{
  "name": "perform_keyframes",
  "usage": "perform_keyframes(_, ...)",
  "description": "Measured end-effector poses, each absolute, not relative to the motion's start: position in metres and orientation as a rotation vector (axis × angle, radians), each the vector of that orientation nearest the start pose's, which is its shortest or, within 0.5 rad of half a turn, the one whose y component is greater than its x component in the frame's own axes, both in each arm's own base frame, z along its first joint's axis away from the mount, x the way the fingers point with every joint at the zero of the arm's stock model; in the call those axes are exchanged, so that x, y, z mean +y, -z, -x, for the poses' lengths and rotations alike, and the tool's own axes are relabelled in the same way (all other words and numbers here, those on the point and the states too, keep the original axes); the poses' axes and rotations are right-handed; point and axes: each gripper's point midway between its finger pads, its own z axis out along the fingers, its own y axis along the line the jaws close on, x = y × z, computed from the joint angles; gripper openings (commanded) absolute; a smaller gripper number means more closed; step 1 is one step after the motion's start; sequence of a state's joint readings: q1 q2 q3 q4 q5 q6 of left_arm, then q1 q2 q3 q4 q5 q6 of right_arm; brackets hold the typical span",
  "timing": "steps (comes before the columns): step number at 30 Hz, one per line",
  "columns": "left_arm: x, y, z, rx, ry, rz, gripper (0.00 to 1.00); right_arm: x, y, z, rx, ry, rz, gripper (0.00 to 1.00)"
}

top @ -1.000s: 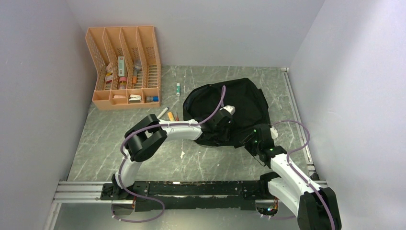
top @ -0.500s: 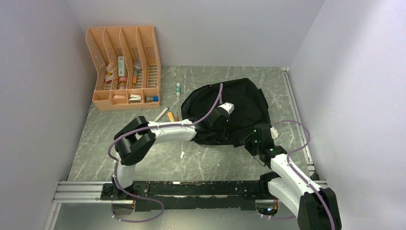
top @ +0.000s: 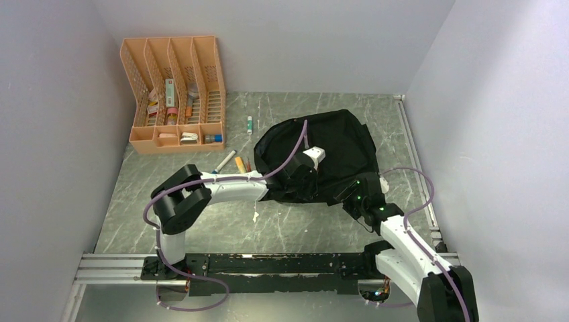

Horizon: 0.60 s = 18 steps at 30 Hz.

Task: Pack the student bag
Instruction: Zip the student bag at the center of the board.

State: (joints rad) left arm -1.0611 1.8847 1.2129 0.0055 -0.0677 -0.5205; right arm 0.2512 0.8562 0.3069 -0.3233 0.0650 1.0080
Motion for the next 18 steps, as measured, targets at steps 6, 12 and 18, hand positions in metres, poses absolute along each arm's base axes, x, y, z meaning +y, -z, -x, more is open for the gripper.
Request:
perform_keyframes(6,-0.450,-0.088,-0.228,2.215,0.856,-0.676,0.05,0.093,-0.062,-0.220,2.285,-0.587,-0.939,0.63)
perform_keyframes(12,-0.453,-0.098,-0.221,2.162,0.929,-0.716,0.05,0.105,-0.085,-0.219,2.225,-0.725,-1.005,0.66)
perform_keyframes(18,-0.454,-0.104,-0.216,2.131,0.970,-0.736,0.05,0.116,-0.075,-0.216,2.257,-0.796,-1.129,0.67)
